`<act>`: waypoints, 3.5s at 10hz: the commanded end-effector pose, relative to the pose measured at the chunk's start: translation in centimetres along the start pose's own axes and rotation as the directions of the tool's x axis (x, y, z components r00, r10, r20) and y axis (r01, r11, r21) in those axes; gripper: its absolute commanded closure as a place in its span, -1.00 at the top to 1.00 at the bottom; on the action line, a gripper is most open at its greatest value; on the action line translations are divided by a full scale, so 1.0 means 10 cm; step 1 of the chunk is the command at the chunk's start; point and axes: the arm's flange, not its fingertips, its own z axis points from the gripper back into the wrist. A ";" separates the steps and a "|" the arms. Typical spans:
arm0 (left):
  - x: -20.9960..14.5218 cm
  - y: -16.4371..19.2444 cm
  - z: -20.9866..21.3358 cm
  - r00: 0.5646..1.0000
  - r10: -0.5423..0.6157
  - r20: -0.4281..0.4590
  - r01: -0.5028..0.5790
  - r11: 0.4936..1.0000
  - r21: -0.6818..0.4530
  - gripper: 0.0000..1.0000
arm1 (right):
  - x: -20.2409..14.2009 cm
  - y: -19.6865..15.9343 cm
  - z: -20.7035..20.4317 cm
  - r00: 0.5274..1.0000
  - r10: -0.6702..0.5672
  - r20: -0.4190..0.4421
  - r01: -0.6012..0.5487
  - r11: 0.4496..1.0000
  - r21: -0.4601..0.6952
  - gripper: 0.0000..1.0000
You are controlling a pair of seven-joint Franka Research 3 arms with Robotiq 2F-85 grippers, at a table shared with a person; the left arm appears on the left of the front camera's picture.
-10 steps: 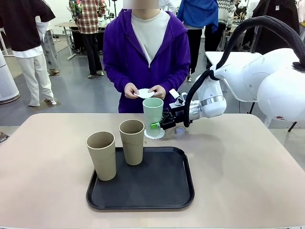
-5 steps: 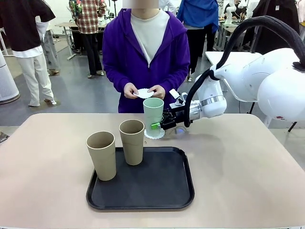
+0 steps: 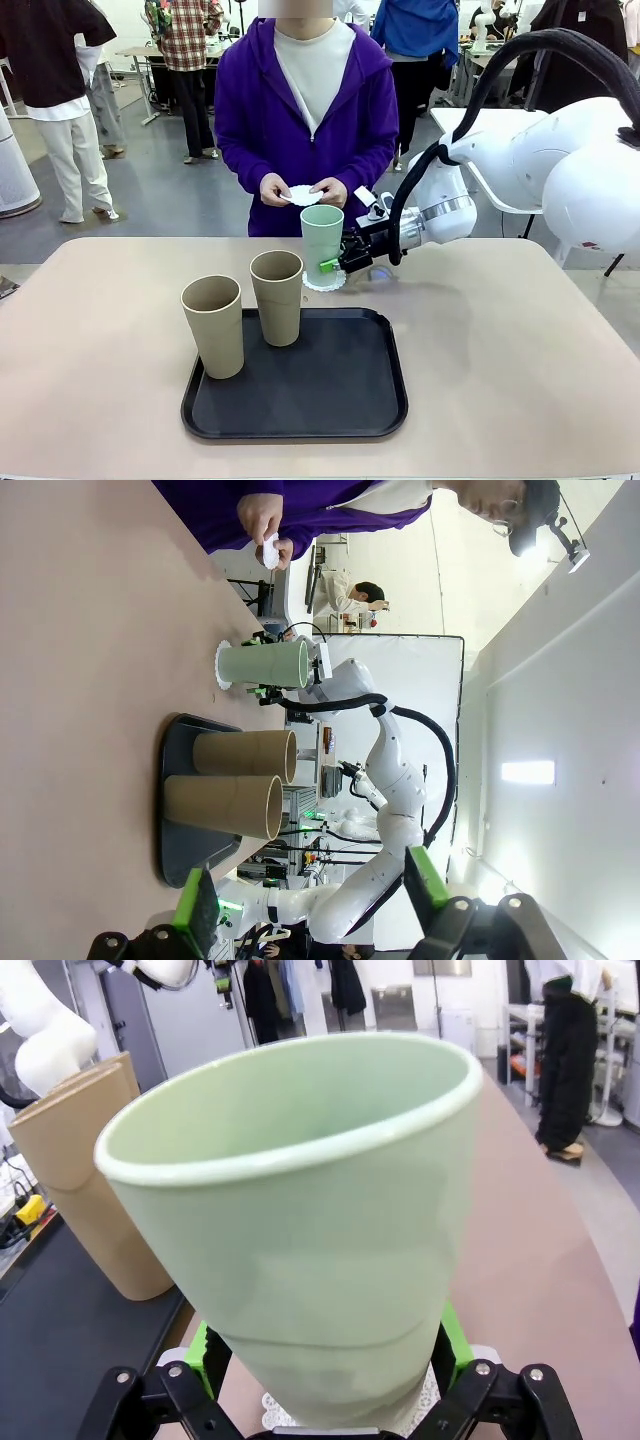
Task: Place coasters on the table and set cups on them.
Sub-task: Pick up one Reusable plastic cup and place it on a coaster set by the human, then take one Reusable plastic cup from the Flat Tray and place it on a coaster set by the human.
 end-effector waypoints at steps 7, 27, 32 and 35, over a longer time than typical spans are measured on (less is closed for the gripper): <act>-0.01 -0.01 0.01 1.000 -0.014 0.001 0.014 1.000 -0.012 1.00 | 0.09 0.12 0.15 0.987 -0.043 -0.154 0.038 0.999 -0.037 1.00; -0.01 -0.01 0.01 1.000 -0.014 0.001 0.014 1.000 -0.012 1.00 | 2.24 1.87 0.73 0.488 -0.862 -0.137 0.363 0.343 -0.866 1.00; -0.01 -0.01 0.01 1.000 -0.014 0.001 0.014 1.000 -0.012 1.00 | 2.24 1.87 0.73 0.488 -0.862 -0.137 0.363 0.343 -0.866 1.00; -0.01 -0.01 0.01 1.000 -0.014 0.001 0.014 1.000 -0.012 1.00 | 2.24 1.87 0.73 0.488 -0.862 -0.137 0.363 0.343 -0.866 1.00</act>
